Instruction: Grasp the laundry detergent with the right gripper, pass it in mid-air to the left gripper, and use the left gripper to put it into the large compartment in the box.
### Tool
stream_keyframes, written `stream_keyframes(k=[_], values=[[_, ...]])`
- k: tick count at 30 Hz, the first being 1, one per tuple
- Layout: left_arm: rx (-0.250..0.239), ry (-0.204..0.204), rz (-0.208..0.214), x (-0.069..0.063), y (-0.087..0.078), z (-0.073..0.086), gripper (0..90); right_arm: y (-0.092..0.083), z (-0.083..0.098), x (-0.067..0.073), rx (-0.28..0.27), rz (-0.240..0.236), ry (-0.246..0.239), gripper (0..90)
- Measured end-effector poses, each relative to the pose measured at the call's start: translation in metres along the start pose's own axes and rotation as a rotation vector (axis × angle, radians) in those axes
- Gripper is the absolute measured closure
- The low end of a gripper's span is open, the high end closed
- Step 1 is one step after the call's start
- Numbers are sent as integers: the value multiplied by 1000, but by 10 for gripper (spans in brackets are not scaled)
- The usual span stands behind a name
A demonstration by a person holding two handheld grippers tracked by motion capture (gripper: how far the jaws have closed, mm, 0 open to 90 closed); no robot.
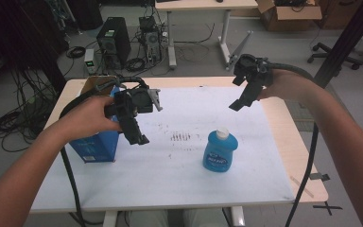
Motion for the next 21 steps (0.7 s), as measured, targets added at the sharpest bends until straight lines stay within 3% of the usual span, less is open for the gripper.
stream_keyframes(k=[21], values=[[1, 1, -7, -1, -3, 0, 60, -20, 9, 9, -5, -13, 10, 50]])
Point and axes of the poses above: each handheld gripper's, and its own axes: y roughly forward along the jaws, z roughly out of its underside, x roughly to its left, the point moved 6 cm from there along y, roughly forward along the jaws, and after that the axes turned 13 degrees about z, right-handed, at the moved point
